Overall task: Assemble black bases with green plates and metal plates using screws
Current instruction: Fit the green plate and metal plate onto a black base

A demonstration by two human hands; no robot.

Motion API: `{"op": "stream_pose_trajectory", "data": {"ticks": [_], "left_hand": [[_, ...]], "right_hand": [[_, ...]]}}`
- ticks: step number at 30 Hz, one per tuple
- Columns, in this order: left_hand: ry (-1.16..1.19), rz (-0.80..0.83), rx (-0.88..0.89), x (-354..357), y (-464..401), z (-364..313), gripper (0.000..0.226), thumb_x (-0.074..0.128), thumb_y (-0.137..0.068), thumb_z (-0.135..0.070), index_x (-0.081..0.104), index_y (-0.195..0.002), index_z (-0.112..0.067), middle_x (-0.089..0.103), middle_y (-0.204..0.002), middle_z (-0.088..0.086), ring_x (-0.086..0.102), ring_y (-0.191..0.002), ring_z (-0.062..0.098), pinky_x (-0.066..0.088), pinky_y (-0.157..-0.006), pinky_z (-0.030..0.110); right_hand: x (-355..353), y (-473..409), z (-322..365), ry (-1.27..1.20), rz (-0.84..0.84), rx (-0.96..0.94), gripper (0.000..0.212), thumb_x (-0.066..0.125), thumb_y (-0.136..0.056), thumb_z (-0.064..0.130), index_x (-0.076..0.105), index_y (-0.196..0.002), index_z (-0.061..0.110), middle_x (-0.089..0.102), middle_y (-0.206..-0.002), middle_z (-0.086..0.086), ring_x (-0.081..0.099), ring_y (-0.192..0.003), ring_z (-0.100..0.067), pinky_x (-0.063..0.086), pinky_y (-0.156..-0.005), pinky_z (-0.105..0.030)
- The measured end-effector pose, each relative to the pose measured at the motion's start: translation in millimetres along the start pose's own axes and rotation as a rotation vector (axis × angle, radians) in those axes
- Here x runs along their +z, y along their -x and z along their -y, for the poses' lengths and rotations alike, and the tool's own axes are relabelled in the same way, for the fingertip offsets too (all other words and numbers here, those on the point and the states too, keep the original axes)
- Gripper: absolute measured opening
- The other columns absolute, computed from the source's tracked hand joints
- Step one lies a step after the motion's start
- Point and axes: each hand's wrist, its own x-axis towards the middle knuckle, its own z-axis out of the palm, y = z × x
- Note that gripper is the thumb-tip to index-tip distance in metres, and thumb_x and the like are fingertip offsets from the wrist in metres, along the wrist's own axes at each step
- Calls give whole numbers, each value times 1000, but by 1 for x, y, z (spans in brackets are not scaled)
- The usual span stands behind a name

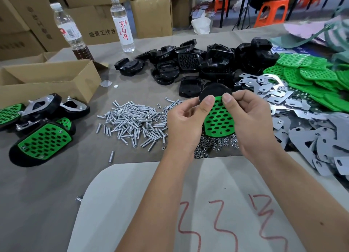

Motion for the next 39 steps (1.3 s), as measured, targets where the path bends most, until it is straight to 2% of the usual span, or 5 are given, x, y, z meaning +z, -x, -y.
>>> {"op": "stream_pose_trajectory", "data": {"ticks": [10, 18, 25, 33, 39], "left_hand": [[-49, 94, 138, -1, 1, 1, 20, 75, -91, -9, 77, -103, -24, 74, -77, -14, 64, -70, -5, 50, -62, 10], [-210, 49, 152, 3, 1, 7, 23, 68, -93, -29, 71, -111, -16, 76, -103, 3, 71, -93, 13, 59, -83, 33], [-134, -54, 69, 0, -2, 9, 15, 71, -88, -30, 70, -93, -16, 67, -87, 9, 63, -80, 16, 53, -74, 39], [-109, -105, 93, -5, -3, 0, 8, 70, -94, -18, 74, -90, -22, 71, -75, -8, 63, -68, 4, 49, -59, 17], [145, -606, 3, -41, -21, -18, 20, 65, -102, -25, 63, -84, -17, 72, -87, 1, 68, -88, 21, 56, -76, 40]], "right_hand": [[0, -2, 0, -51, 18, -1, 8, 68, -96, 29, 72, -93, 22, 76, -96, -8, 67, -89, -22, 56, -85, -43], [-1, -4, -1, -88, 36, 63, 9, 64, -101, 22, 70, -99, 16, 74, -102, -10, 65, -96, -26, 53, -95, -53], [-1, -2, -3, 72, 97, -51, 12, 64, -102, 21, 66, -103, 9, 71, -102, -20, 64, -87, -20, 55, -81, -41], [3, 0, -1, 18, 71, -20, 18, 65, -100, 31, 69, -110, 16, 72, -108, -17, 68, -94, -23, 58, -87, -42], [14, 14, -4, 821, 264, -466, 18, 66, -100, 29, 73, -110, 15, 68, -104, 4, 56, -104, -22, 41, -91, -30]]}}
